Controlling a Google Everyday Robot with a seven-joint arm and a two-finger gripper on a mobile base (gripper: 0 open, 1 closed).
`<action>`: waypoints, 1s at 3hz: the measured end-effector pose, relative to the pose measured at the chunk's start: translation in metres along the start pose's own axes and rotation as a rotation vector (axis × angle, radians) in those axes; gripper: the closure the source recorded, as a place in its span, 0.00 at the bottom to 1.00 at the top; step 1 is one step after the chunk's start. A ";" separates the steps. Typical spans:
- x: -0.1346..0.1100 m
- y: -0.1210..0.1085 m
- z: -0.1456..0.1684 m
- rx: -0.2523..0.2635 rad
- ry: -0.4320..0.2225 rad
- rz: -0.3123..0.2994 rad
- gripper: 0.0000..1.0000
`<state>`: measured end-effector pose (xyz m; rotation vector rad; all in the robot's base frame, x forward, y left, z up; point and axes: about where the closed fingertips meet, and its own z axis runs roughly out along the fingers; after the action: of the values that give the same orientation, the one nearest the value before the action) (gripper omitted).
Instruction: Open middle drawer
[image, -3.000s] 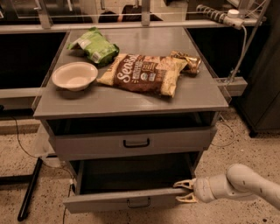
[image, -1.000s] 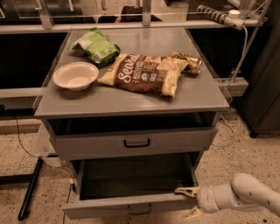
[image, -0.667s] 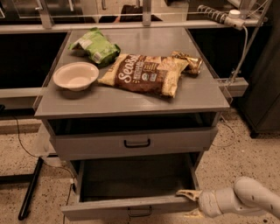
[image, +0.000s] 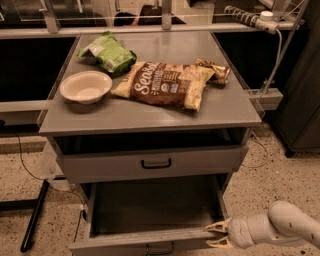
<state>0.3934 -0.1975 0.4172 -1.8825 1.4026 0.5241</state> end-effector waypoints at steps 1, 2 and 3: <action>-0.002 0.012 0.000 -0.004 -0.007 -0.007 1.00; -0.004 0.011 -0.002 -0.004 -0.007 -0.007 1.00; -0.006 0.030 -0.002 -0.009 -0.019 -0.009 1.00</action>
Offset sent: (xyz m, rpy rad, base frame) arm -0.3474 -0.0719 -0.0614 0.1466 -0.0647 0.2559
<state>0.3633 -0.1996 0.4138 -1.8856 1.3811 0.5432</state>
